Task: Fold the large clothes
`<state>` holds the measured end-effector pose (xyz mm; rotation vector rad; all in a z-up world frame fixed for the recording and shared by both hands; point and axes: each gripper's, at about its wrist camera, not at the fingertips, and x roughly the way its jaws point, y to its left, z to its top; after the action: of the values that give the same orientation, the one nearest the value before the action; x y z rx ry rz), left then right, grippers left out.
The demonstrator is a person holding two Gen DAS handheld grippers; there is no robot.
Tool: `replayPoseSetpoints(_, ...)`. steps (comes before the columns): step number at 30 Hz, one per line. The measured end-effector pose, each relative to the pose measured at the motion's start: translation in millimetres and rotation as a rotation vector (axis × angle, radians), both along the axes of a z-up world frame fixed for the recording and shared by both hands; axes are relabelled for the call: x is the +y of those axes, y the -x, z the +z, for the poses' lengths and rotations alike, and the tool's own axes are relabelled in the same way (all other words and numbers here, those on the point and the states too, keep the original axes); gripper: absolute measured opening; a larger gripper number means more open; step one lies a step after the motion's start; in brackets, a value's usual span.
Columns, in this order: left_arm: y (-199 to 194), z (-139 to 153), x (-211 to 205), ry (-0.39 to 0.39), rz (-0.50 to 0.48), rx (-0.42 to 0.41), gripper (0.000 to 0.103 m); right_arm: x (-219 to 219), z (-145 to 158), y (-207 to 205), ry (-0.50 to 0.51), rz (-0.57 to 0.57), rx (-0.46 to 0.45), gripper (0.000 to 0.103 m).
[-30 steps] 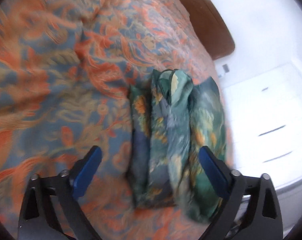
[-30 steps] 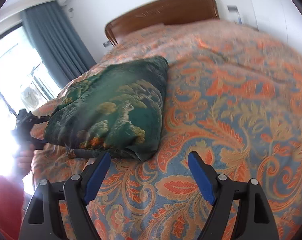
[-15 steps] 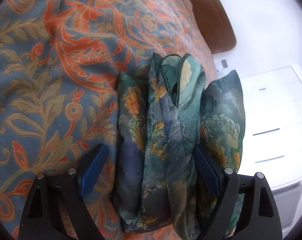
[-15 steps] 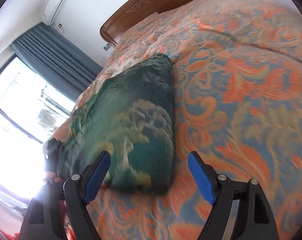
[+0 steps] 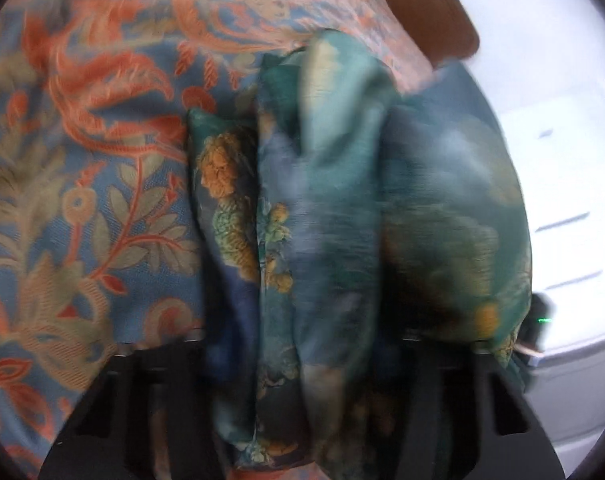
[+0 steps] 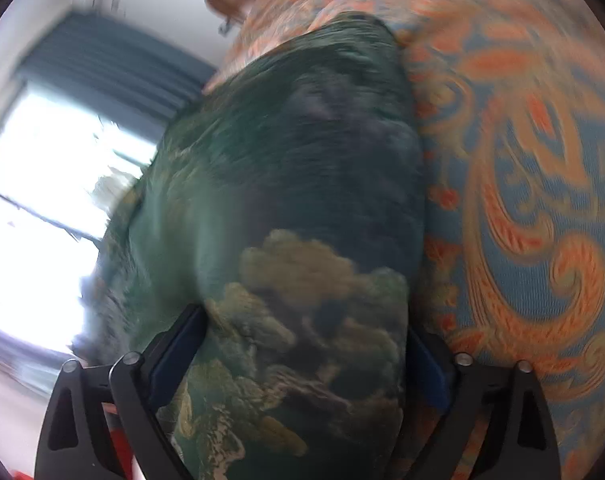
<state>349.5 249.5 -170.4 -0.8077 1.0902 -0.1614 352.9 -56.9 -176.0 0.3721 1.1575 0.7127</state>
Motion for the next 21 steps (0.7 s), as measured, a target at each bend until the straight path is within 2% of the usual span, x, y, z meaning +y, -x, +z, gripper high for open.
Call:
replayPoseSetpoints(1,2,6,-3,-0.026,-0.009,-0.007,0.038,10,10,6,0.074,0.034,-0.058,0.08)
replayPoseSetpoints(2,5,14,-8,-0.055,-0.019,-0.018,0.036,24,23,19,0.168,0.08,-0.153,0.075)
replayPoseSetpoints(4,14,32,-18,-0.098,-0.041,-0.06,0.033,42,40,42,0.279,0.136,-0.297,0.069)
replayPoseSetpoints(6,23,47,-26,-0.122,-0.057,-0.097,0.032,54,52,65,0.335,0.153,-0.406,0.066)
replayPoseSetpoints(9,34,74,-39,-0.181,-0.082,-0.155,0.032,63,70,96,0.357,0.158,-0.534,0.064)
replayPoseSetpoints(15,32,109,-42,-0.16,-0.083,-0.243,0.032,57,117,123,0.316,0.117,-0.695,0.064)
replayPoseSetpoints(18,28,117,-44,-0.184,-0.09,-0.288,0.032,49,141,113,0.317,0.096,-0.758,0.064)
replayPoseSetpoints(21,5,121,-44,-0.206,-0.095,-0.321,0.032,41,157,85,0.308,0.064,-0.786,0.064)
